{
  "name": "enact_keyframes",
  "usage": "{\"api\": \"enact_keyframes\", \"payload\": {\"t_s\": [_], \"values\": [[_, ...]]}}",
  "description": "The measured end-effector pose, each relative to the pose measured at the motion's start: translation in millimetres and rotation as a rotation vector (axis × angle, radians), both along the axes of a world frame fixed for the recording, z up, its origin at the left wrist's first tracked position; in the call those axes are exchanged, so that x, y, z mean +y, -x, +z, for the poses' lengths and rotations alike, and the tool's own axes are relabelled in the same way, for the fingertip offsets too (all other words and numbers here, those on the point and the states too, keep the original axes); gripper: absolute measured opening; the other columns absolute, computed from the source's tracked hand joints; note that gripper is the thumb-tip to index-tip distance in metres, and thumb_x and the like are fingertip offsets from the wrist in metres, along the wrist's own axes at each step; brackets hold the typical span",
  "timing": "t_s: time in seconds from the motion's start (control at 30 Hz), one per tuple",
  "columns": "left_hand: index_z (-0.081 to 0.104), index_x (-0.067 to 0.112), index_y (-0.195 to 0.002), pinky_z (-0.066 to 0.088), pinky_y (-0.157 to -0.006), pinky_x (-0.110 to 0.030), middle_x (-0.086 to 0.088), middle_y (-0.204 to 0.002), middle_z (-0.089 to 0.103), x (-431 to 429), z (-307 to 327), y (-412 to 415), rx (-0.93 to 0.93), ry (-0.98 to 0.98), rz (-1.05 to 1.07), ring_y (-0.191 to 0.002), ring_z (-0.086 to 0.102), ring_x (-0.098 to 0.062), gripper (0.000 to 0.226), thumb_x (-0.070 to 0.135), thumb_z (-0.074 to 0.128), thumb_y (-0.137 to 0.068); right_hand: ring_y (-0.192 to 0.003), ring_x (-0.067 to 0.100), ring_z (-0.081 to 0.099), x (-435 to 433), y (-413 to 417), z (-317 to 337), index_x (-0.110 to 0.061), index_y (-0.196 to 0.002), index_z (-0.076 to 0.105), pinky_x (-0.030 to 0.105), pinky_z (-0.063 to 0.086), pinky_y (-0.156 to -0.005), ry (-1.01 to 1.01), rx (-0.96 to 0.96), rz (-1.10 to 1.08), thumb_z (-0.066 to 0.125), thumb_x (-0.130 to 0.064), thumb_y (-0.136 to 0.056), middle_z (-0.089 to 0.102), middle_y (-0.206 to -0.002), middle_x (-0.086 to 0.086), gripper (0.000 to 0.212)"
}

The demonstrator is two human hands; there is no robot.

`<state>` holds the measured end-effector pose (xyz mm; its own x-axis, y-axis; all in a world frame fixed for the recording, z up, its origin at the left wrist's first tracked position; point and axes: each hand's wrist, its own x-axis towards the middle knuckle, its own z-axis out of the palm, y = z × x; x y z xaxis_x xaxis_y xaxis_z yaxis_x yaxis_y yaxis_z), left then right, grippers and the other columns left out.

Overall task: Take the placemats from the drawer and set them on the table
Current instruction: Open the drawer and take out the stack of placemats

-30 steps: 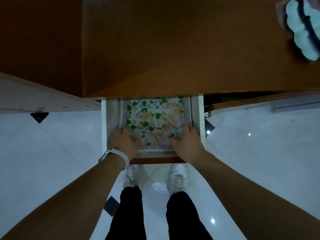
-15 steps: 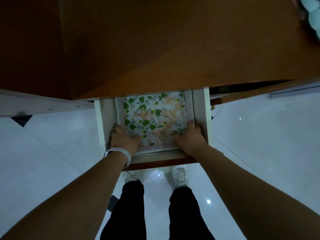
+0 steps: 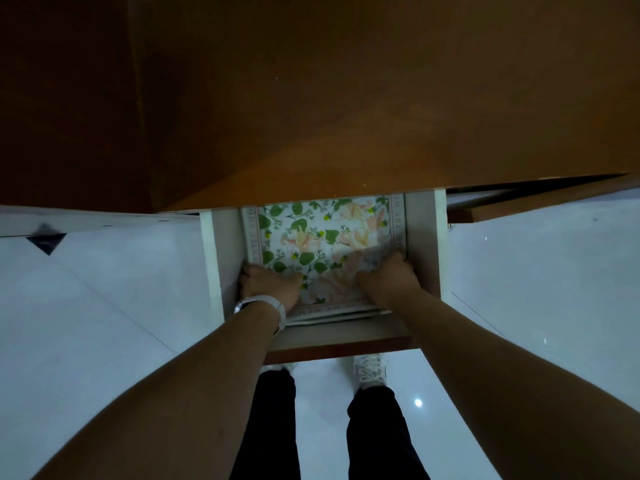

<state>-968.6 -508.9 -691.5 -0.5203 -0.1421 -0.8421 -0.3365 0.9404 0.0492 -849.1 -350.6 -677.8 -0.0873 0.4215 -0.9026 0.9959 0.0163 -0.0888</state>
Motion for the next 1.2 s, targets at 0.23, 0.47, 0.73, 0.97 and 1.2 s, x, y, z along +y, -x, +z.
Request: {"api": "enact_keyframes", "payload": {"t_s": [0.23, 0.47, 0.73, 0.97, 1.2], "values": [[-0.009, 0.006, -0.15, 0.039, -0.106, -0.043, -0.016, -0.154, 0.024, -0.1, -8.2, 8.2, -0.086, 0.052, -0.149, -0.135, 0.034, -0.038, 0.117, 0.056, 0.067, -0.077, -0.132, 0.04, 0.039, -2.9, -11.8, -2.4, -0.01, -0.15, 0.013, 0.049, 0.04, -0.108, -0.015, 0.024, 0.132, 0.067, -0.048, -0.084, 0.029, -0.145, 0.02, 0.093], [-0.009, 0.007, -0.151, 0.038, -0.106, -0.05, -0.02, -0.153, 0.024, 1.1, 4.7, 2.9, -0.067, 0.041, -0.167, -0.135, 0.033, -0.042, 0.116, 0.051, 0.071, -0.078, -0.129, 0.039, 0.044, -0.3, -19.1, 2.3, -0.012, -0.147, 0.02, 0.049, 0.041, -0.107, -0.01, 0.074, 0.159, 0.066, -0.047, -0.085, 0.032, -0.145, 0.02, 0.085], [0.041, 0.003, -0.13, 0.049, -0.083, -0.033, -0.015, -0.123, 0.06, -11.5, 21.5, -3.2, 0.265, -0.184, 0.091, -0.107, 0.06, -0.033, 0.071, 0.03, 0.077, -0.076, -0.13, 0.039, 0.042, 0.0, -25.0, 1.8, -0.019, -0.148, 0.019, 0.054, 0.039, -0.108, -0.007, 0.126, 0.105, 0.065, -0.05, -0.082, 0.032, -0.145, 0.018, 0.086], [0.049, 0.017, -0.111, 0.047, -0.073, -0.026, 0.004, -0.093, 0.062, -16.6, 39.3, 3.0, 0.234, -0.423, 0.114, -0.084, 0.061, -0.018, 0.037, 0.009, 0.071, -0.082, -0.131, 0.04, 0.041, -2.4, -27.0, 7.6, -0.013, -0.145, 0.022, 0.055, 0.038, -0.108, -0.013, 0.139, 0.105, 0.064, -0.045, -0.085, 0.034, -0.145, 0.019, 0.08], [0.05, 0.021, -0.102, 0.05, -0.064, -0.02, 0.007, -0.093, 0.063, -19.5, 72.5, -0.1, 0.197, -0.621, 0.312, -0.081, 0.062, -0.008, 0.032, 0.002, 0.068, -0.085, -0.123, 0.033, 0.052, 0.7, -31.3, 20.3, -0.018, -0.136, 0.035, 0.049, 0.047, -0.102, -0.041, 0.216, 0.087, 0.067, -0.043, -0.081, 0.048, -0.138, 0.01, 0.068]]}}
